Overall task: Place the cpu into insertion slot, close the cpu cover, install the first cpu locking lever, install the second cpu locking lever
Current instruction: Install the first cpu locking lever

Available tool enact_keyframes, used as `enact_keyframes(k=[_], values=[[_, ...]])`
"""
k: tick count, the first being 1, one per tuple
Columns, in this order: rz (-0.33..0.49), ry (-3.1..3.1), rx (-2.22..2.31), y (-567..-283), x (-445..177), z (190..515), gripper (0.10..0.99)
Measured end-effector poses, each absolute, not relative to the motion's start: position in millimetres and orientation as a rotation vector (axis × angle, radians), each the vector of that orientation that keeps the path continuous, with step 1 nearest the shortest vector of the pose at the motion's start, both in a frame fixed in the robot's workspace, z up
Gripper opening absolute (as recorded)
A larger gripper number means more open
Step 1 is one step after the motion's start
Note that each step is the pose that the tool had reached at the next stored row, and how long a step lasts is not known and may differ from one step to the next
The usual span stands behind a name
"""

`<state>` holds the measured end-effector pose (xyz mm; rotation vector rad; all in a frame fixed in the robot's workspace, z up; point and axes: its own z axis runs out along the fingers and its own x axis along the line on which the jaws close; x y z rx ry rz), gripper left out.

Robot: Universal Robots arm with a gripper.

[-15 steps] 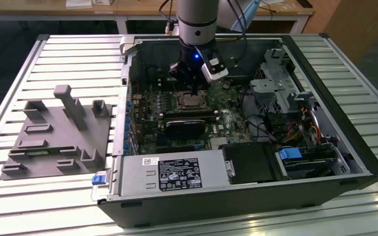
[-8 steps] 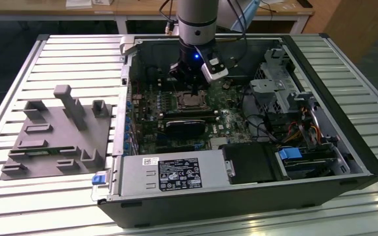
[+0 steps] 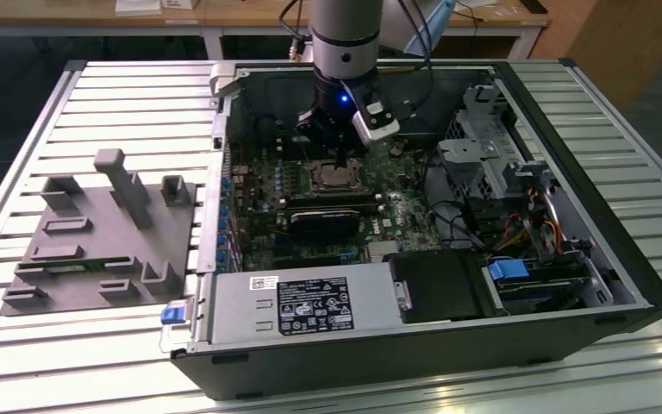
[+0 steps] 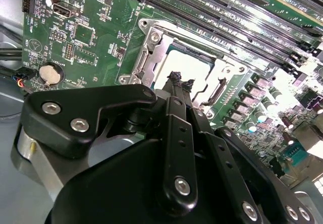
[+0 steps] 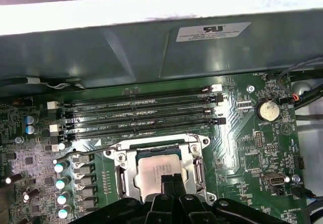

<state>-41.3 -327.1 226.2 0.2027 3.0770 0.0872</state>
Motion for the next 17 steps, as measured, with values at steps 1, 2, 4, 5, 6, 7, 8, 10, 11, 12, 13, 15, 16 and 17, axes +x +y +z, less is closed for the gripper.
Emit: enact_keyframes(k=[1,2,4,5,6,7,8,10,11,12,13,15,16,17], values=[[0.087,3.077,0.203,-327,-41,226,0.102],[0.087,3.077,0.203,-327,-41,226,0.102],[0.087,3.077,0.203,-327,-41,226,0.102],[0.087,3.077,0.203,-327,-41,226,0.102],[0.087,3.077,0.203,-327,-41,226,0.102],[0.087,3.077,0.203,-327,-41,226,0.102],[0.087,3.077,0.204,-327,-42,226,0.102],[0.088,3.077,0.203,-327,-45,226,0.102],[0.088,3.077,0.204,-327,-47,226,0.102],[0.088,3.077,0.204,-327,-49,226,0.102],[0.088,3.077,0.204,-327,-52,226,0.102],[0.088,3.077,0.205,-327,-56,226,0.102],[0.088,3.076,0.205,-327,-59,226,0.102],[0.088,3.076,0.206,-327,-61,226,0.102]])
